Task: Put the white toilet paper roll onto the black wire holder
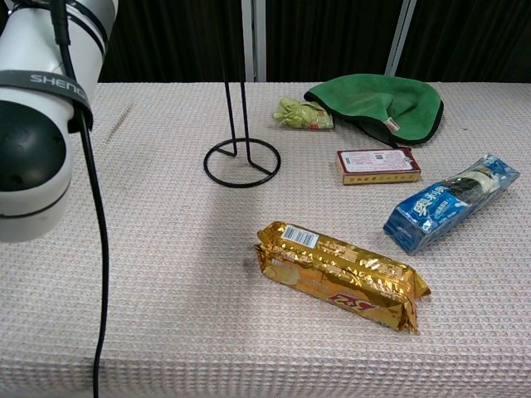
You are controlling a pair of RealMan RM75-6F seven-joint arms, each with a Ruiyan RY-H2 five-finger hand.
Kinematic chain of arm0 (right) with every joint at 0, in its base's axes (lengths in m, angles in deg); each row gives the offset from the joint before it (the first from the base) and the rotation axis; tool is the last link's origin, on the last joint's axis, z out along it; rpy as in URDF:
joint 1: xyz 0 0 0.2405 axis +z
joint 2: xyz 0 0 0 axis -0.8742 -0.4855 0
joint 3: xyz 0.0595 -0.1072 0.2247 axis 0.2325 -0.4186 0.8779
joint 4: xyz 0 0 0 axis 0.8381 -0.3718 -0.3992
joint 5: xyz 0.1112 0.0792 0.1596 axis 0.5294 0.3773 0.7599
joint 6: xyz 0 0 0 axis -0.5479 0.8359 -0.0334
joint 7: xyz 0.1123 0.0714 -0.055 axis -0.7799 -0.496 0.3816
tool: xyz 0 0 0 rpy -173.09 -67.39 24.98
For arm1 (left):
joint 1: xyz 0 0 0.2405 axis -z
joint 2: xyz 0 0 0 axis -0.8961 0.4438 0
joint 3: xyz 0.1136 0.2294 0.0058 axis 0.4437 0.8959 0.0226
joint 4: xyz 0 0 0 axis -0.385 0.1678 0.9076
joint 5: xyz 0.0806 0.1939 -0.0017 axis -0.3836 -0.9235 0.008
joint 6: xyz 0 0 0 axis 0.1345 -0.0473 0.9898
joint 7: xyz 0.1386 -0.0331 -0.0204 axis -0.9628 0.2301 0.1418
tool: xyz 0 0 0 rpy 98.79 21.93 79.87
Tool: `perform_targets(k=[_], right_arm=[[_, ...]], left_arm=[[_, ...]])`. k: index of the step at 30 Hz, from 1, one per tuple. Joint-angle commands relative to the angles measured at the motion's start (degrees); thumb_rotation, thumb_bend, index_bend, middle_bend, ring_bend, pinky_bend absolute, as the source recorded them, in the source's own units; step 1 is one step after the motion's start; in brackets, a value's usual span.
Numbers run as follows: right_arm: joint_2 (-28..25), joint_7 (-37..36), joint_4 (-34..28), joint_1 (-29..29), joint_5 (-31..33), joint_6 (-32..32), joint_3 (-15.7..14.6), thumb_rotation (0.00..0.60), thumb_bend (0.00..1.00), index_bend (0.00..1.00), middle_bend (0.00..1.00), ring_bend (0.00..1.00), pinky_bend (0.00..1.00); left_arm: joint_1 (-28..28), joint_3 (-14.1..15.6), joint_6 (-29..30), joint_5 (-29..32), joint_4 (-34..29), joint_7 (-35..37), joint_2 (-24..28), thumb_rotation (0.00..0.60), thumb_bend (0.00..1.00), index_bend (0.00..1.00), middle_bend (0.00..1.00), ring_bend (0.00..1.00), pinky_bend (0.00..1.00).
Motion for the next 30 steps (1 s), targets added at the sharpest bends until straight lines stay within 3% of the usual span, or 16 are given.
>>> perform_targets(k=[1,13,30], right_arm=[[-0.11,0.25,-0.27,-0.02,-0.03,-0.09,0.02,0.6,0.2,0.0,0.0,0.0,0.0],[-0.46,0.51,-0.83,-0.08,0.23,0.03,0.1,0.6,0.2,0.0,0.0,0.0,0.0],[-0.04,-0.84,0.63,-0.23,0.37,0.21,0.05,0.6,0.2,0.0,0.0,0.0,0.0]], left_arm=[[-0.09,0.55,0.21,-0.9,0.95,0.19,-0.42,0.6,0.24,0.25,0.42,0.43,0.35],[1.19,0.59,0.81,-3.8,8.07,2.25,-3.13,0.6,0.24,0.25,0.41,0.42,0.35],[1.59,-1.16,0.57,-3.84,5.93,1.2,-2.69,0.6,0.24,0.25,0.41,0.42,0.35]])
